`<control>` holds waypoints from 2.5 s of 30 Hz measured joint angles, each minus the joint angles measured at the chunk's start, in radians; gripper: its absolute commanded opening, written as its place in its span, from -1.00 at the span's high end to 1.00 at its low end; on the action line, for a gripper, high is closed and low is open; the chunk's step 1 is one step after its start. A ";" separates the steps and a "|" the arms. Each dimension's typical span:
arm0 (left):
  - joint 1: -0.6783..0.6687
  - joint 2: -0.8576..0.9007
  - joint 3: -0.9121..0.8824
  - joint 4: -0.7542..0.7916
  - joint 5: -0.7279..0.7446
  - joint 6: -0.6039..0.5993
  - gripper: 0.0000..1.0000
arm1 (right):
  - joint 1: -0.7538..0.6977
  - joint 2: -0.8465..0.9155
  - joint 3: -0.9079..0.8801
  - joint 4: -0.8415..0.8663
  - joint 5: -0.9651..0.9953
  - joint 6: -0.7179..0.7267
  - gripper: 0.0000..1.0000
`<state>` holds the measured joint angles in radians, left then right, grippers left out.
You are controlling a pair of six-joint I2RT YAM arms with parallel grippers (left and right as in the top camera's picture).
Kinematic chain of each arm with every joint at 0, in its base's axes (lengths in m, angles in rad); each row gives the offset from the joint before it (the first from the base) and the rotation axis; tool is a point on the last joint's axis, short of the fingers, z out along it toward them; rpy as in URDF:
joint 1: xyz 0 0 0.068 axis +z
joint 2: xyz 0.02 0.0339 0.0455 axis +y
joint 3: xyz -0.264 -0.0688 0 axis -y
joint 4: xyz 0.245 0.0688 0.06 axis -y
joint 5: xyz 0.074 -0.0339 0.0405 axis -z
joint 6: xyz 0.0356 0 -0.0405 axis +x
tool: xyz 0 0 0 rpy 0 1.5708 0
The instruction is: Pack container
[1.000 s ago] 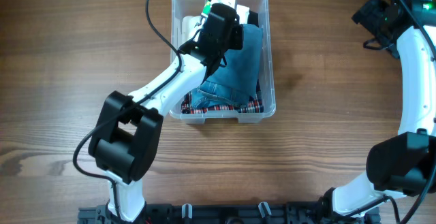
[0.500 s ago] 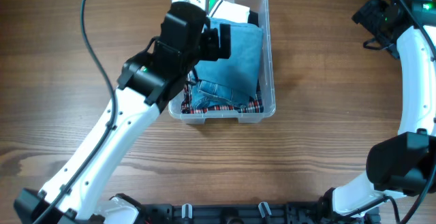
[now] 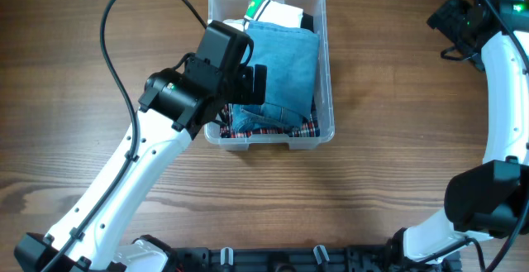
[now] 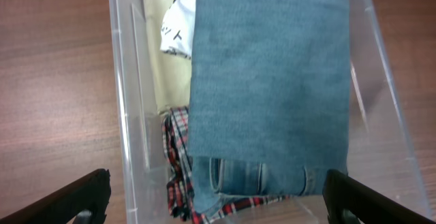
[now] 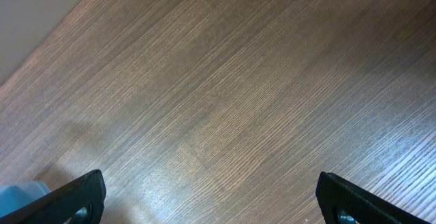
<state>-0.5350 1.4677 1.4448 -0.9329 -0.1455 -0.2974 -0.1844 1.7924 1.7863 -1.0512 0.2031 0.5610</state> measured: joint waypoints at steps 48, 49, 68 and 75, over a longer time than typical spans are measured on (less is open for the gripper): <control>0.444 -1.325 -1.256 0.756 0.228 0.000 -1.00 | 0.000 0.000 -0.003 0.000 0.000 0.000 -0.99; 0.444 -1.332 -1.292 0.793 0.234 0.000 -1.00 | 0.000 0.000 -0.003 0.000 0.000 0.000 -1.00; 0.518 -1.454 -1.425 0.887 0.272 0.000 -1.00 | 0.000 0.000 -0.003 0.000 0.000 0.000 -1.00; 0.518 -1.454 -1.427 0.880 0.275 0.008 -1.00 | 0.000 0.000 -0.003 0.000 0.000 0.000 -1.00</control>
<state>-0.0166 0.0139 0.0174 -0.0528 0.1291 -0.2897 -0.1844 1.7924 1.7832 -1.0512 0.2031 0.5610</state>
